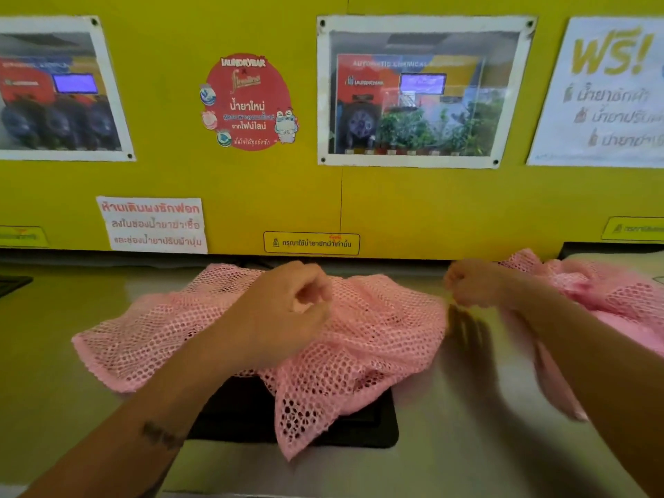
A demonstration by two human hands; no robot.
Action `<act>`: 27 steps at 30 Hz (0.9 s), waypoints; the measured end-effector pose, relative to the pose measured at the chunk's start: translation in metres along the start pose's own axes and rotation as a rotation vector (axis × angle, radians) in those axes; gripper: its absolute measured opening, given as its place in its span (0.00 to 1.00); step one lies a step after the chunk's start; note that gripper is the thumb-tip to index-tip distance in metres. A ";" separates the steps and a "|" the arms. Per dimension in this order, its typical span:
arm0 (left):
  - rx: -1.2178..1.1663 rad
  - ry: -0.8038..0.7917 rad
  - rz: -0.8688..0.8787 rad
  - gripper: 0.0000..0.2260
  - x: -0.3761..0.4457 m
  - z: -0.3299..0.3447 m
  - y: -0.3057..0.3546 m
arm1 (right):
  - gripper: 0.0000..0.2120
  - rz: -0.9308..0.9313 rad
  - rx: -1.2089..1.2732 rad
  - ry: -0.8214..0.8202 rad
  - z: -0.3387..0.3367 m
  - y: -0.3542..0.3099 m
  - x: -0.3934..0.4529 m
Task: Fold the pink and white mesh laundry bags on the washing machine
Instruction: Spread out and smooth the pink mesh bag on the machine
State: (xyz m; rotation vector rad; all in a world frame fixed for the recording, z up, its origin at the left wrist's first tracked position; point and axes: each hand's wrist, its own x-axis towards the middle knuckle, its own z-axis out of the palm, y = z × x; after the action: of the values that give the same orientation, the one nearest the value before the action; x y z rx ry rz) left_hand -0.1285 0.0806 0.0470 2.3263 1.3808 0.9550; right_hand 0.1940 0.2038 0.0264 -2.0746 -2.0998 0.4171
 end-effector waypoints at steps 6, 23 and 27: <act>0.298 -0.552 -0.136 0.22 -0.024 0.015 -0.003 | 0.09 -0.119 0.252 0.232 0.013 -0.029 0.006; 0.164 -0.566 -0.078 0.09 -0.045 -0.023 0.033 | 0.07 0.110 0.754 0.282 0.009 -0.026 0.015; -0.221 -0.801 0.027 0.10 -0.045 -0.033 0.053 | 0.04 0.128 0.172 0.111 0.007 -0.002 0.008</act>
State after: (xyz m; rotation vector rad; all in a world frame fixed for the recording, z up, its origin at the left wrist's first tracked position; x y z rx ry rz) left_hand -0.1288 0.0116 0.0820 2.1711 0.8565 0.1068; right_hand 0.1898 0.2115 0.0201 -2.0875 -1.8082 0.4704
